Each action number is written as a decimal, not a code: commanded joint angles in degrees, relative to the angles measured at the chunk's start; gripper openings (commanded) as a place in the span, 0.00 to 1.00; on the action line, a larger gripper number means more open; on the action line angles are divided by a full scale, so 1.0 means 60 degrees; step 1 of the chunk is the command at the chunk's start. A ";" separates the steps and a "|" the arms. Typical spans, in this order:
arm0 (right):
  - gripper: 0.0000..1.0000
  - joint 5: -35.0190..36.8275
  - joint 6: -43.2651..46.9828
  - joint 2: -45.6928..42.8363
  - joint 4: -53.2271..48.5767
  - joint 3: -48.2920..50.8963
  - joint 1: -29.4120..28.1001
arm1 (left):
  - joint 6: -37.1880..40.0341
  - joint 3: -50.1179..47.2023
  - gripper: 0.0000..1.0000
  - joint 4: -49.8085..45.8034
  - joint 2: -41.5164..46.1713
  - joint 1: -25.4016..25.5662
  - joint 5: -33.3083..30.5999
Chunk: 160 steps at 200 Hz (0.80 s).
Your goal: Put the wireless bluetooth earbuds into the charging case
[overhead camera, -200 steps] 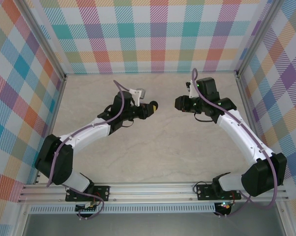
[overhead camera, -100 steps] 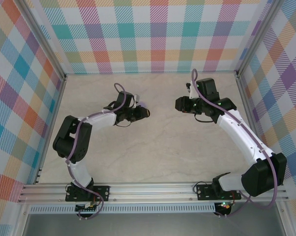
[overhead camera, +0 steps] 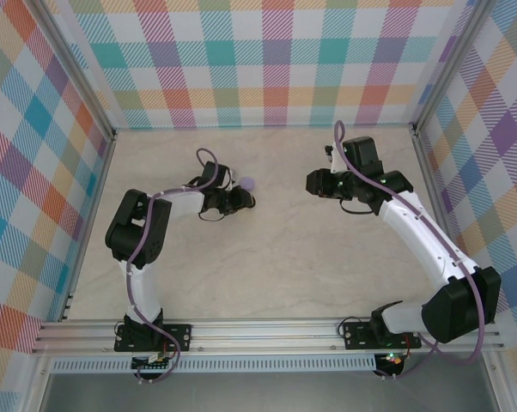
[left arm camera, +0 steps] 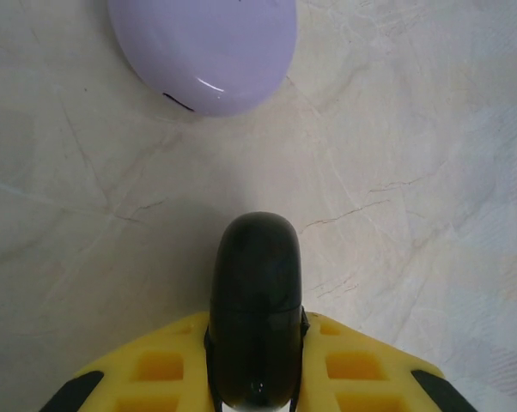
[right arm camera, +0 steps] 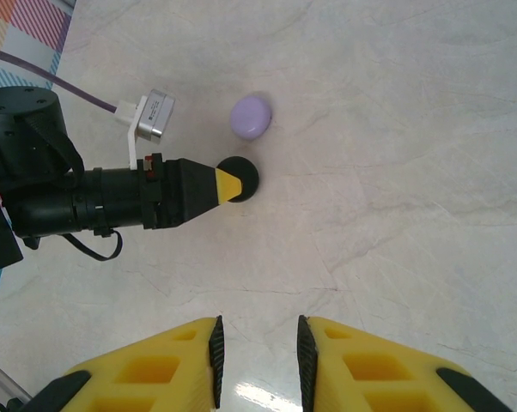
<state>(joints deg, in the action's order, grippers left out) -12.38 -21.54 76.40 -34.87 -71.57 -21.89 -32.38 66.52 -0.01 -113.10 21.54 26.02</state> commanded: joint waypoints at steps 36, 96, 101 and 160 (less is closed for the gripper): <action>0.33 0.0078 0.0163 0.0099 -0.0207 0.0034 -0.0021 | 0.0017 0.0277 0.21 -0.0435 -0.0326 -0.0089 -0.0331; 0.35 0.0255 0.0180 0.0099 -0.0263 0.0092 -0.0021 | 0.0628 -0.0074 0.66 -0.0893 0.0303 -0.0097 -0.0664; 0.35 0.0272 0.0187 0.0099 -0.0267 0.0092 -0.0015 | 0.0685 -0.0127 0.68 -0.0915 0.0412 -0.0091 -0.0684; 0.42 0.1616 0.0149 0.0040 -0.0319 0.0470 -0.0014 | 0.1487 -0.0560 0.78 -0.2087 0.2030 -0.0104 -0.1868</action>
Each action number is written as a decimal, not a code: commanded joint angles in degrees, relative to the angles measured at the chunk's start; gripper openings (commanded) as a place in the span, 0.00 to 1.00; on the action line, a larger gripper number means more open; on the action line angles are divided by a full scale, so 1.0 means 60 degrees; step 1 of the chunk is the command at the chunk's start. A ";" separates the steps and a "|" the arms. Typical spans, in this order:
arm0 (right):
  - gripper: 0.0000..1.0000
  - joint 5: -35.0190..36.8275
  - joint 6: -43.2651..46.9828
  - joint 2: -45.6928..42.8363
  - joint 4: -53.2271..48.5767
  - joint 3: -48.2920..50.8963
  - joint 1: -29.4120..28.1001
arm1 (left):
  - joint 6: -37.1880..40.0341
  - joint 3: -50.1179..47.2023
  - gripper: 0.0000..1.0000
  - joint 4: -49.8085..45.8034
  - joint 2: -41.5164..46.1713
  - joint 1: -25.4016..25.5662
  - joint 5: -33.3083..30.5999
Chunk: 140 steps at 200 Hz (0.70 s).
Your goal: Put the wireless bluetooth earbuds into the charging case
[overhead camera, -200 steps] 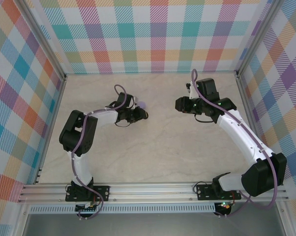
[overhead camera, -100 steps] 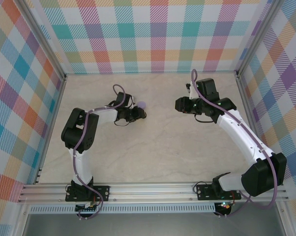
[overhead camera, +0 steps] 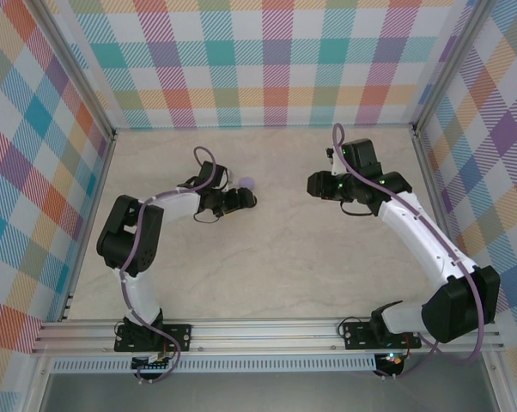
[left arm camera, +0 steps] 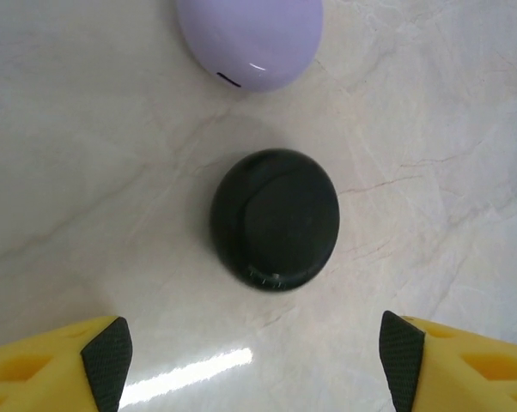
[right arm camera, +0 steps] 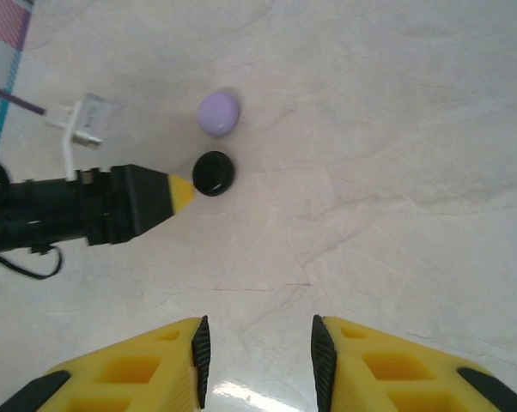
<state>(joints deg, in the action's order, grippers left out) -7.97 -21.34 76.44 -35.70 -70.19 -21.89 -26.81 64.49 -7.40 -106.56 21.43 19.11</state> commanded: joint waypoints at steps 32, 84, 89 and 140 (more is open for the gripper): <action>0.46 0.2275 0.0006 0.0034 -0.0201 0.0628 -0.0006 | 0.0882 -0.0585 0.79 -0.1338 0.1963 -0.0100 -0.1450; 0.50 0.3528 0.0125 0.0360 0.0000 0.1123 0.0159 | 0.1272 -0.1101 0.80 -0.2383 0.3396 -0.0115 -0.2781; 0.50 0.3622 0.0168 0.0403 0.0037 0.1171 0.0193 | 0.1354 -0.1109 0.80 -0.2511 0.3520 -0.0115 -0.2998; 0.53 0.5002 0.1223 0.0725 0.0966 0.1975 0.0387 | 0.2511 -0.1423 0.82 -0.3275 0.4753 -0.0276 -0.5111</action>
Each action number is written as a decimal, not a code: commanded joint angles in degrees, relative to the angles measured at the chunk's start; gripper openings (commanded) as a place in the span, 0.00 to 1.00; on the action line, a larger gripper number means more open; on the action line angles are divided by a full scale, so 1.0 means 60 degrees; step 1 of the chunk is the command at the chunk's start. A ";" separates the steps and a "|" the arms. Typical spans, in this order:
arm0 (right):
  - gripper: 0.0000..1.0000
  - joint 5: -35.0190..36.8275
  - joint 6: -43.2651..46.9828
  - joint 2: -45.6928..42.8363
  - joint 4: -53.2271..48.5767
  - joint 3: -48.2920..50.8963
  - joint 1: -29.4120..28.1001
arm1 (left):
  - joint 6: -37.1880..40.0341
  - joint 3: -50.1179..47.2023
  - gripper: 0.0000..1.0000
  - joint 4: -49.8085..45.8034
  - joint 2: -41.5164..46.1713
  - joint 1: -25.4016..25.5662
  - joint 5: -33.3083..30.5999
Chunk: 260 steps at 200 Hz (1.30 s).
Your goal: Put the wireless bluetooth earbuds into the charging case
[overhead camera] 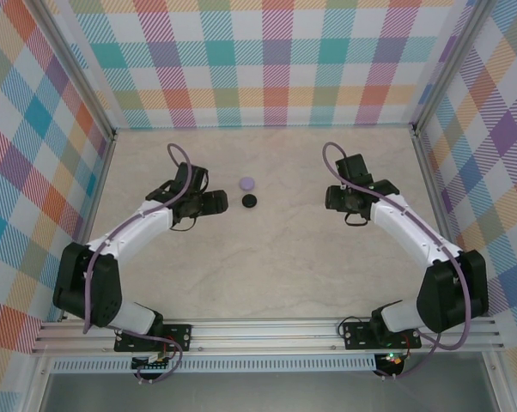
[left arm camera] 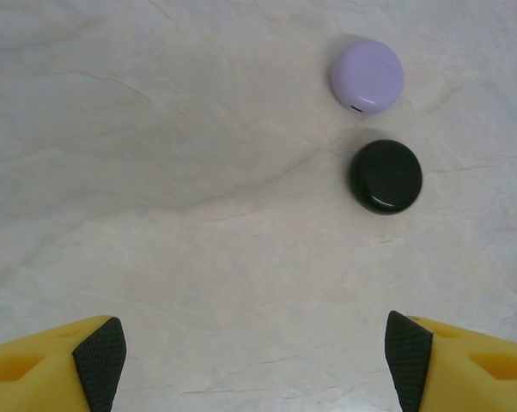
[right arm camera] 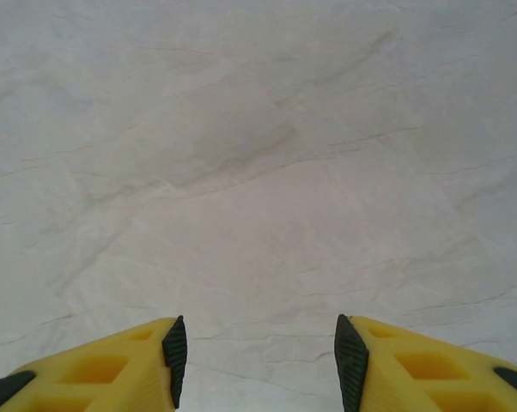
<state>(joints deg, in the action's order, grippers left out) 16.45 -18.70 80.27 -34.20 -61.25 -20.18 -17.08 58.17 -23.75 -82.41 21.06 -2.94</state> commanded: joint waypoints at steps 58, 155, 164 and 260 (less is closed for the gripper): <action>0.58 0.0825 0.1842 -0.0459 0.3248 0.2514 0.0677 | 0.1820 -0.1892 0.89 0.0730 0.1655 -0.0724 -0.3215; 0.68 -0.0915 0.2462 -0.1707 0.7853 0.5480 0.2237 | 0.3224 -0.4503 0.93 0.6281 0.1042 -0.1479 -0.2104; 0.69 -0.1057 0.2561 -0.1810 0.8285 0.5729 0.2326 | 0.3245 -0.4710 0.93 0.6724 0.0981 -0.1568 -0.1856; 0.72 -0.2883 0.2818 -0.1067 1.2086 0.6853 0.3239 | 0.3357 -0.5920 0.94 1.0813 0.0325 -0.2852 0.0353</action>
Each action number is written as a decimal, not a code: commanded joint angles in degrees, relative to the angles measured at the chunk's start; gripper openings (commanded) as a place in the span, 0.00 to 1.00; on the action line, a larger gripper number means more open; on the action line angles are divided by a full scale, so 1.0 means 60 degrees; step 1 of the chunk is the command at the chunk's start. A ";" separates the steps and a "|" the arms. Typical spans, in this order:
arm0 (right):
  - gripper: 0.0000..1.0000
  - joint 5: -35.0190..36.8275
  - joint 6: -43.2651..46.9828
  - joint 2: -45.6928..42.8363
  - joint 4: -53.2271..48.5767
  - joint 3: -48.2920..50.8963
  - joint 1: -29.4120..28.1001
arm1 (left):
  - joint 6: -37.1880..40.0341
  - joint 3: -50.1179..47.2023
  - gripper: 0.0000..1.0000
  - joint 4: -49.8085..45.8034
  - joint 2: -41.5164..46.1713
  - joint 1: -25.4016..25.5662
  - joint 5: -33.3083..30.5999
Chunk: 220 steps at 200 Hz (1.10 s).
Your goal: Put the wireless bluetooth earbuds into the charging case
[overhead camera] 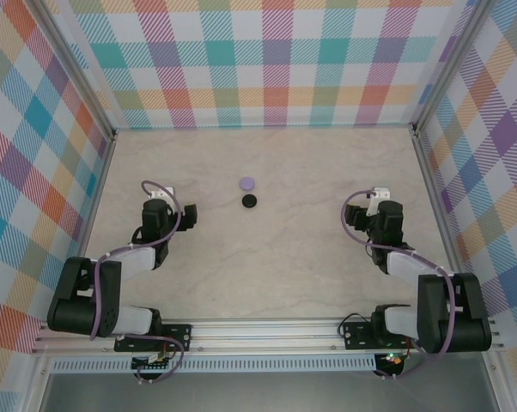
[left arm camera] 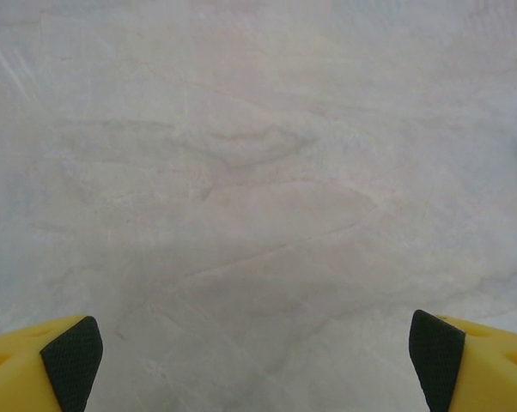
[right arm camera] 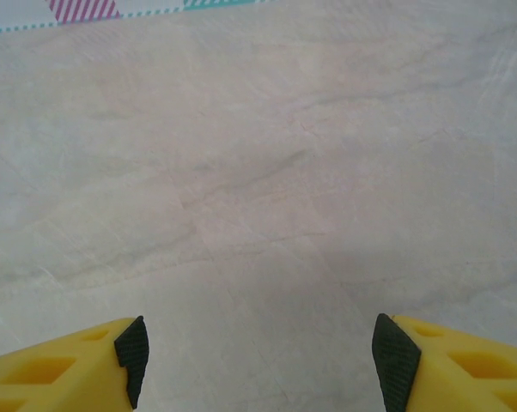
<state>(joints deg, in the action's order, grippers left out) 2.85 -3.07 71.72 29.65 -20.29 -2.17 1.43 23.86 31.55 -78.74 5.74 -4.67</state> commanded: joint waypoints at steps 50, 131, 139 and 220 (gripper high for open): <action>0.72 -0.1057 0.0160 0.1752 0.2521 -0.0279 0.0607 | -0.0123 -0.0512 0.94 0.2777 -0.0952 -0.0763 0.1021; 1.00 -0.1322 0.0327 0.2607 0.2723 -0.0573 0.0602 | 0.0061 0.0067 1.00 0.2406 -0.1834 -0.0565 0.0715; 1.00 -0.1315 0.0332 0.2605 0.2718 -0.0576 0.0604 | 0.0055 0.0067 1.00 0.2403 -0.1840 -0.0560 0.0690; 1.00 -0.1325 0.0336 0.2605 0.2705 -0.0579 0.0592 | 0.0083 0.0067 1.00 0.2411 -0.1833 -0.0531 0.0666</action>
<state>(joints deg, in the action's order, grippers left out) -3.97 -1.63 87.29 44.10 -22.90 1.15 1.15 23.40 46.44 -89.62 2.17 -0.05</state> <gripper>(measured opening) 0.997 0.999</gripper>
